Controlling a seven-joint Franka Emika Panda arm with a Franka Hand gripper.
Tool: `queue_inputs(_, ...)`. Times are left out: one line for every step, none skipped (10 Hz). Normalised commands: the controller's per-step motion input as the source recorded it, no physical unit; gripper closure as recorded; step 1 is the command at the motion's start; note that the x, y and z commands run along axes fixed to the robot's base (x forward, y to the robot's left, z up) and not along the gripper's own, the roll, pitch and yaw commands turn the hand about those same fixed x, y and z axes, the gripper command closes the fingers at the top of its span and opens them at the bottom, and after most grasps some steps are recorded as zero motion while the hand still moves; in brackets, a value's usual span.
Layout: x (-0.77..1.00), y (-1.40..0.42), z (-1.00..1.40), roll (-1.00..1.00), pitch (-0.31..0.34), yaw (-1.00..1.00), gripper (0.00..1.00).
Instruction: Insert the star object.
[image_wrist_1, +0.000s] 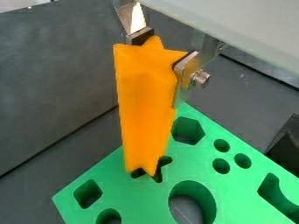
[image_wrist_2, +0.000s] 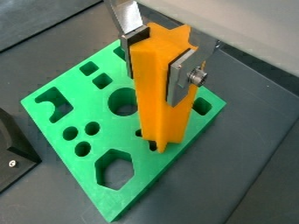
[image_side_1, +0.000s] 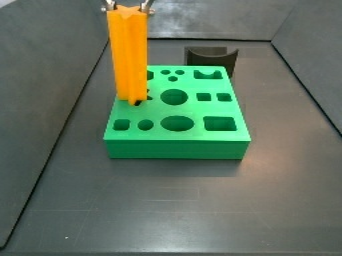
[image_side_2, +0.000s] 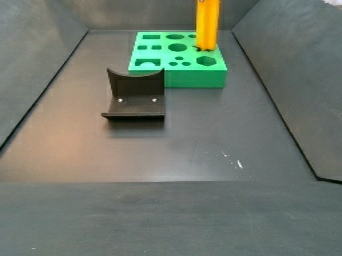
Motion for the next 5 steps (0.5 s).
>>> queue_inputs(0.20,0.08,-0.27,0.00,0.040,-0.22,1.00)
queue_inputs(0.37,0.00,-0.31,-0.02,0.041,-0.20,1.00)
queue_inputs(0.43,0.00,-0.36,-0.03,0.041,-0.16,1.00)
queue_inputs(0.22,0.00,-0.45,-0.06,0.000,-0.01,1.00)
queue_inputs(0.02,0.00,-0.46,-0.06,-0.044,0.00,1.00)
